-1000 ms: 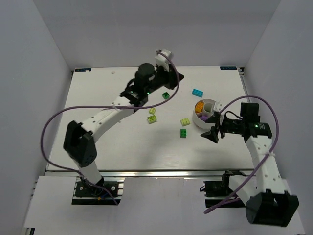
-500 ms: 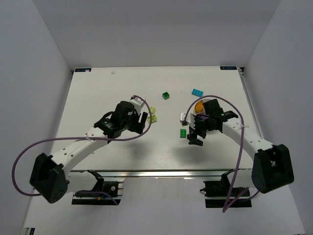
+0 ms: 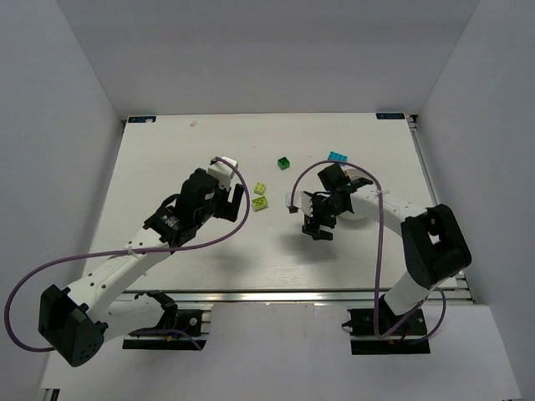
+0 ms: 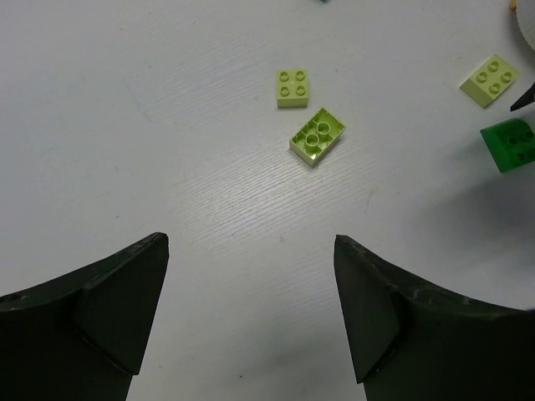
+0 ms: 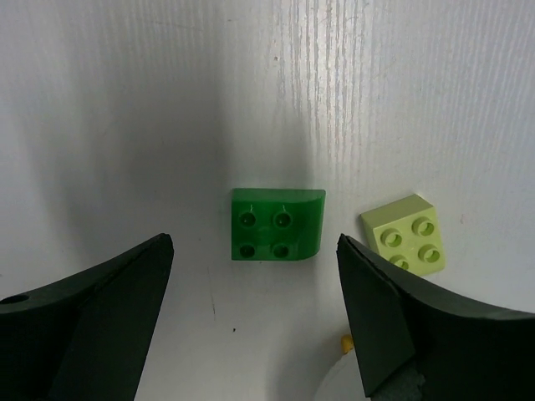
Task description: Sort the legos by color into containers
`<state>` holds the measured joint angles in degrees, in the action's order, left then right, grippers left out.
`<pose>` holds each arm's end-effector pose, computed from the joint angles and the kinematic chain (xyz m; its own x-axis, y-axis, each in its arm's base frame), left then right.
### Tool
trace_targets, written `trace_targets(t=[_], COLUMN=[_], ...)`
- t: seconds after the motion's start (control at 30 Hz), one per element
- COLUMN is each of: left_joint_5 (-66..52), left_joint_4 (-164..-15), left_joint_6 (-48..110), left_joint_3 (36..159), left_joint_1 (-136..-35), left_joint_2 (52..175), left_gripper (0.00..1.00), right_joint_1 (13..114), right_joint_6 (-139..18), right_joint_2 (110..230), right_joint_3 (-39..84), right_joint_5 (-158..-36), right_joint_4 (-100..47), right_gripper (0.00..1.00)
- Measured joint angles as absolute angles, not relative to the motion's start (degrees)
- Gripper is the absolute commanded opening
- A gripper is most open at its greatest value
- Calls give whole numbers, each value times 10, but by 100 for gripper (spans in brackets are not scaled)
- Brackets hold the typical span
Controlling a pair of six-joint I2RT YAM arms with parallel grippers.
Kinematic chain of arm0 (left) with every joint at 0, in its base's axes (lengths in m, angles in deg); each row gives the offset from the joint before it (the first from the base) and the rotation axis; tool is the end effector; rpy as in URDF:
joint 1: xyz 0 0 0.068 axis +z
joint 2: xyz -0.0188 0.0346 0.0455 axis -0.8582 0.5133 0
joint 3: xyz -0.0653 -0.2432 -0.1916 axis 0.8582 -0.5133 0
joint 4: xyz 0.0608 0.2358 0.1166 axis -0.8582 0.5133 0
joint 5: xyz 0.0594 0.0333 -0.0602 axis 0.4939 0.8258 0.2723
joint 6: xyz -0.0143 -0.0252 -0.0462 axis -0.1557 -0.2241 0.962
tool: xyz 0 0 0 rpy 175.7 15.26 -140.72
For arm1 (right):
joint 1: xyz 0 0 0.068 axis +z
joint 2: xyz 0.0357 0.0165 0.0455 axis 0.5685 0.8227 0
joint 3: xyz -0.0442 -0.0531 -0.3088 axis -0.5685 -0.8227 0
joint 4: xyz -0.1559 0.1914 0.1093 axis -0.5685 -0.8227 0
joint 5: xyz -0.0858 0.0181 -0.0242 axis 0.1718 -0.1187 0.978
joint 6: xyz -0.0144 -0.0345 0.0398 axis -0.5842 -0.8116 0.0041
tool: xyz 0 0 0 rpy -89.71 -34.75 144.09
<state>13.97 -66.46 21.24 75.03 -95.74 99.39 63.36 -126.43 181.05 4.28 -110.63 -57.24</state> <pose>0.1849 -0.1272 0.3354 -0.4421 0.2835 -0.8510 0.4135 0.9063 0.0872 0.2728 0.1649 0.2276 0.0849 -0.8624 -0.4990 -0.9846 0.0040 -0.1745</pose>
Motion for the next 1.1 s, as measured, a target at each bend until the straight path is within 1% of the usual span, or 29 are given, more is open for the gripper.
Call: trace_targets(t=[0.17, 0.2, 0.33, 0.43, 0.47, 0.5, 0.57, 0.6, 0.73, 0.9, 0.97, 1.0, 1.1], left_joint_5=[141, 141, 142, 142, 142, 142, 141, 141, 141, 142, 142, 142, 141], left_joint_4=[-665, -665, -665, -665, -665, -665, -665, -665, -665, -666, -665, -666, -667], left_joint_6=[210, 210, 208, 208, 208, 208, 209, 209, 211, 211, 211, 212, 214], left_joint_3=[750, 750, 750, 750, 750, 750, 750, 750, 750, 750, 750, 750, 750], left_joint_1=[-957, -957, -957, -957, -957, -957, -957, -957, -957, -957, -957, -957, -957], left_joint_2=[994, 994, 994, 994, 994, 994, 994, 994, 995, 1000, 1001, 1001, 1002], left_gripper=[90, 90, 90, 90, 90, 91, 91, 91, 91, 91, 91, 91, 91], right_joint_1=[642, 644, 648, 652, 653, 655, 657, 657, 658, 655, 648, 642, 619], right_joint_6=[-1256, -1253, -1247, -1245, -1245, -1245, -1244, -1245, -1234, -1180, -1134, -1115, -1067], right_joint_2=[1849, 1854, 1869, 1876, 1877, 1877, 1877, 1877, 1865, 1791, 1743, 1725, 1691], right_joint_3=[63, 66, 71, 71, 71, 71, 72, 72, 78, 121, 151, 162, 182], right_joint_5=[-1092, -1089, -1082, -1074, -1072, -1069, -1068, -1069, -1095, -1120, -1106, -1094, -1053], right_joint_4=[-573, -573, -573, -573, -572, -571, -568, -567, -586, -618, -609, -602, -586], right_gripper=[72, 69, 62, 54, 50, 41, 32, 26, 21, 16, 15, 12, 11])
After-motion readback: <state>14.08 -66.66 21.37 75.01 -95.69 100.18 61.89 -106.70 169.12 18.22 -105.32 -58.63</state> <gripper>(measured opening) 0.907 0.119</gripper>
